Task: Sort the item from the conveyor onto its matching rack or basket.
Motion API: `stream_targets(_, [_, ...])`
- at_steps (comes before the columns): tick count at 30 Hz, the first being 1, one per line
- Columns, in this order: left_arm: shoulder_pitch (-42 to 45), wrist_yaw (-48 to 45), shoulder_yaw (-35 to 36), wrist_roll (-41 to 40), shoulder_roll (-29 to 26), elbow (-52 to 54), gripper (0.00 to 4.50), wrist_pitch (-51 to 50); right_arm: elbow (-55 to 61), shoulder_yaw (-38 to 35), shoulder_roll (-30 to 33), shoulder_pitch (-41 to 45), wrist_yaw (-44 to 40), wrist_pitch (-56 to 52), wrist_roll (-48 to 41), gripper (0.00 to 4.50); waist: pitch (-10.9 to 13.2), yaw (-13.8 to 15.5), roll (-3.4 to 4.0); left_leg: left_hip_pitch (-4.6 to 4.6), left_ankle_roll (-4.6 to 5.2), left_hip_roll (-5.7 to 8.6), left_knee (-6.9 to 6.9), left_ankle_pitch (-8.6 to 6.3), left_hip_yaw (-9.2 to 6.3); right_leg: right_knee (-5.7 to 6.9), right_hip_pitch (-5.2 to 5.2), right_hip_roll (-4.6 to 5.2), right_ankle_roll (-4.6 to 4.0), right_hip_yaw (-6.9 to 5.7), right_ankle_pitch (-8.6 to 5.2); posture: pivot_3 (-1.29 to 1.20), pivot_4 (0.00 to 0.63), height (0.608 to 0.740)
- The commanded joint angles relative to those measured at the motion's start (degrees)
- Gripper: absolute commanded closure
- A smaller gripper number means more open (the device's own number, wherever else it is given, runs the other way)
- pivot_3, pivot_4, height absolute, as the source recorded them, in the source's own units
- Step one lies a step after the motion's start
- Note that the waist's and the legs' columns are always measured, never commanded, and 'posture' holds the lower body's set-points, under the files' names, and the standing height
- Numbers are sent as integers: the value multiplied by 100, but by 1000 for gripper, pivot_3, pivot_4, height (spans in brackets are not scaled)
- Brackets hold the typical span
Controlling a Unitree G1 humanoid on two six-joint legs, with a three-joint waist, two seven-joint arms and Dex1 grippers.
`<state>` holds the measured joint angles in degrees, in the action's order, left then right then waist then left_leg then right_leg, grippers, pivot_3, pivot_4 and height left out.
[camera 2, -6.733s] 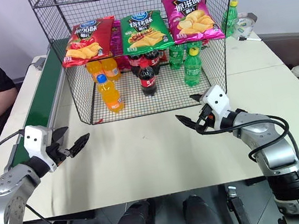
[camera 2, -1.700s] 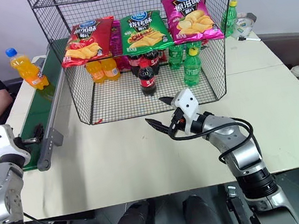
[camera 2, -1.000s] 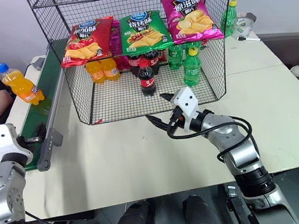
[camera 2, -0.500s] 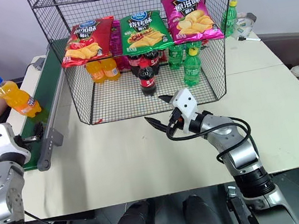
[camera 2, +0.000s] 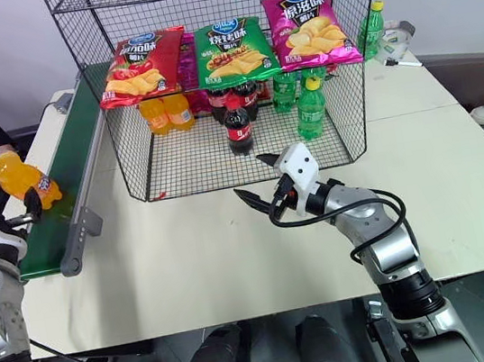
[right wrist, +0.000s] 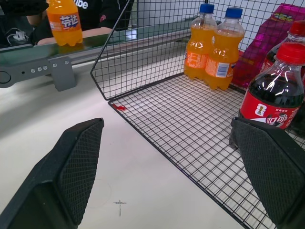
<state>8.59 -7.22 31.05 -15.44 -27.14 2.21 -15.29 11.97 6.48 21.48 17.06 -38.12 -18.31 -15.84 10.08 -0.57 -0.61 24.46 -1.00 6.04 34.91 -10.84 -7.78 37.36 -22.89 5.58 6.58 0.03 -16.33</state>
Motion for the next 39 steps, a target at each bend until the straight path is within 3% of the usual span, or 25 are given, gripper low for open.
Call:
stream_targets(1, [67,13,153,-53,-118,85,15,76,98,11,-41,118,-6,109,12,0,0,0,0,0,0,0,0,0,0,0,0,0,0,0,0,0,150,740])
stream_targets(14, [88,103,187,-64,-107,59,15,66,91,12,-51,104,2,122,21,0,0,0,0,0,0,0,0,0,0,0,0,0,0,0,0,0,150,740])
stream_targets(17, [57,96,212,-107,-87,116,807,88,98,12,-51,99,4,120,23,0,0,1,0,0,0,0,1,0,0,0,0,0,0,0,0,0,150,740])
stream_targets(20, [31,114,212,-97,-93,147,2062,65,99,11,-48,98,3,118,24,0,0,0,-1,0,0,0,1,0,0,0,1,0,0,0,0,0,150,740])
stream_targets(31, [243,-86,155,-391,-221,628,2062,40,101,-12,-19,107,-14,110,17,0,-1,5,-3,0,0,0,3,0,0,1,1,0,0,0,0,0,150,740])
stream_targets(39, [944,-807,-793,-1086,-357,1750,2062,-894,14,-151,99,197,-45,137,17,0,-1,85,-8,1,0,4,15,0,-1,0,9,0,0,-4,0,0,150,740])
